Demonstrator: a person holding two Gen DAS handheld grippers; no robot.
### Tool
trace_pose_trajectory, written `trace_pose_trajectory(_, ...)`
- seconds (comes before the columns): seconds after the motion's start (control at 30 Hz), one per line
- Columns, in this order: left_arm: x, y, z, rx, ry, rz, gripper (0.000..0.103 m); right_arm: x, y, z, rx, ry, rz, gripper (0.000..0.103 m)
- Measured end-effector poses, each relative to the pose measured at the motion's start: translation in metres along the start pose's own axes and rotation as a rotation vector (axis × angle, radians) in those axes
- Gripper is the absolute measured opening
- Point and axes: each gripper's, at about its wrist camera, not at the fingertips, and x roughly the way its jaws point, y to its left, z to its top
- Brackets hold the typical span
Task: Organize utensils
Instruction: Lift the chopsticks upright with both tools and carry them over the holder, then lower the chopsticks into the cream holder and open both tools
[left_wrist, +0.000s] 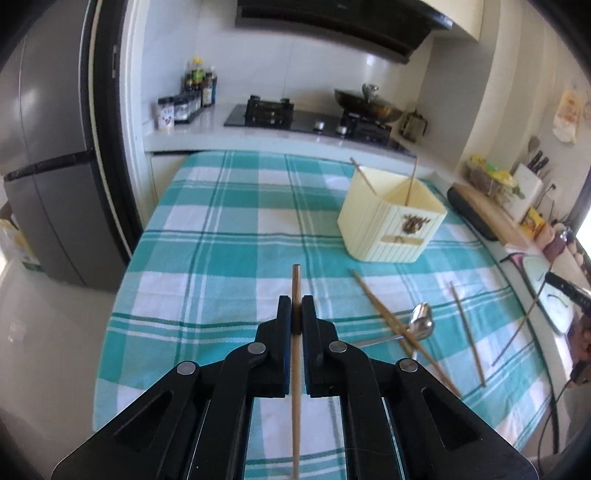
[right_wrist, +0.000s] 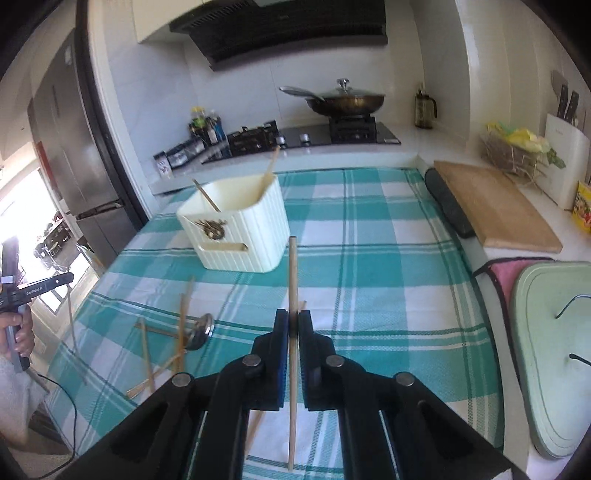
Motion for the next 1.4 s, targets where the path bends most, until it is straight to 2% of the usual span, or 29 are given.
trace_pose_trajectory(0.17,-0.045,-0.008,0.009,-0.012,-0.103,-0.043,0.003,-0.049,0.026,0.005,-0.056,-0.113,0.008,0.005)
trace_pose_trajectory(0.33,-0.061,-0.015,0.03,-0.027,-0.171,-0.056,0.003,-0.058,0.041,0.022,-0.086,-0.188,0.004,0.005)
trace_pose_trajectory(0.6,-0.066,-0.036,0.088,-0.044,-0.259,-0.088,0.003,-0.039,0.055,0.078,-0.131,-0.252,0.017,0.005)
trace_pose_trajectory(0.77,-0.067,-0.06,0.143,-0.072,-0.396,-0.116,0.003,-0.028,0.072,0.125,-0.182,-0.328,0.019,0.005)
trace_pose_trajectory(0.87,-0.055,-0.084,0.175,-0.047,-0.477,-0.103,0.003,-0.015,0.082,0.154,-0.197,-0.379,0.027,0.005)
trace_pose_trajectory(0.93,-0.037,-0.099,0.19,-0.022,-0.496,-0.082,0.003,0.0,0.086,0.169,-0.196,-0.396,0.03,0.005)
trace_pose_trajectory(1.03,0.006,-0.118,0.205,0.004,-0.477,-0.038,0.003,0.03,0.088,0.185,-0.188,-0.398,0.033,0.005)
trace_pose_trajectory(1.13,0.054,-0.126,0.212,0.002,-0.4,-0.024,0.003,0.065,0.089,0.189,-0.197,-0.371,0.036,0.005)
trace_pose_trajectory(1.23,0.103,-0.128,0.21,-0.017,-0.295,-0.032,0.003,0.102,0.089,0.189,-0.213,-0.283,0.039,0.005)
trace_pose_trajectory(1.4,0.179,-0.126,0.2,-0.038,-0.107,-0.038,0.004,0.169,0.072,0.189,-0.145,-0.047,0.08,0.006)
